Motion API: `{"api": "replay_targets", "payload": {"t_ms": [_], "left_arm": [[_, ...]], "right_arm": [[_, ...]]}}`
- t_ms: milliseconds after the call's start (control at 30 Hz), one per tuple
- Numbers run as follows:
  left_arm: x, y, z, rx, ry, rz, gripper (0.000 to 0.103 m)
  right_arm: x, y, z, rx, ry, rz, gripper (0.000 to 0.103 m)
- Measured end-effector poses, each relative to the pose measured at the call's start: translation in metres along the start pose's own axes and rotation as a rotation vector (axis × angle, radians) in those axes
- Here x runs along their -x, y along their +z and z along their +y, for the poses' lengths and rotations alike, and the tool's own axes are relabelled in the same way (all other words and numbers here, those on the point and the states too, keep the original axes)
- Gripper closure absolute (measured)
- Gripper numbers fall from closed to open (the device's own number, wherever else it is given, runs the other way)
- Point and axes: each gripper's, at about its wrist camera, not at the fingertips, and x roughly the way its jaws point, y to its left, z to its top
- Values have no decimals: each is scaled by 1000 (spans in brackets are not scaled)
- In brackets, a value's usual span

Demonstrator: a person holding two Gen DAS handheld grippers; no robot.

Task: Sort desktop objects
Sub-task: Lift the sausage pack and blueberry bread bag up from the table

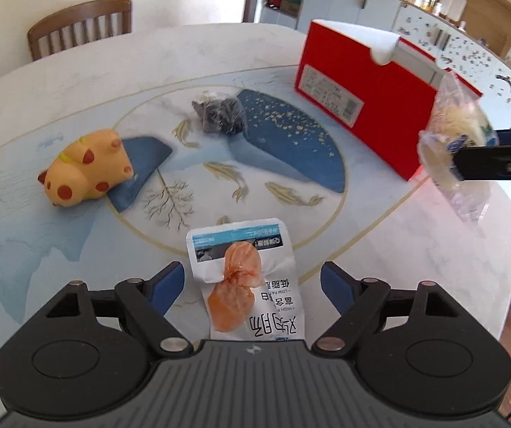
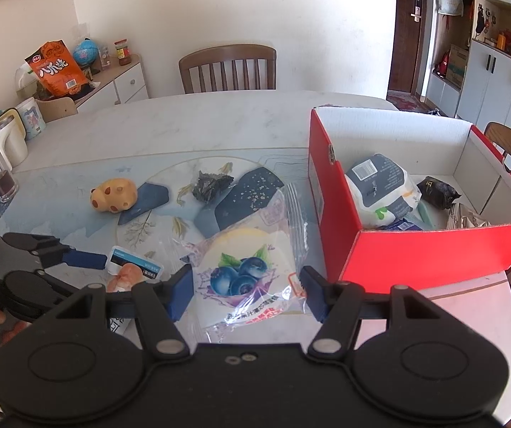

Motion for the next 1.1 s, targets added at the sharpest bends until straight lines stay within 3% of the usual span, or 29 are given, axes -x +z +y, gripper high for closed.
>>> {"api": "replay_targets", "payload": {"t_ms": [333,433,500,1100], "left_arm": [[-12,-4,-21,-112,90,1,19],[-12,-5,-22,-120,88,-11,23],[-10,-4,-22,-125,81,-26,37],[8,8,-10,-44,-4,-46,43]], "right_arm": [[0,-3,-3,-7,-2,10,40],[1,-3,-4,-10,-1,11,40],[1,-3,-4,-6,-3,10,40],[11,6,-13,-6,-2,-9,40]]}}
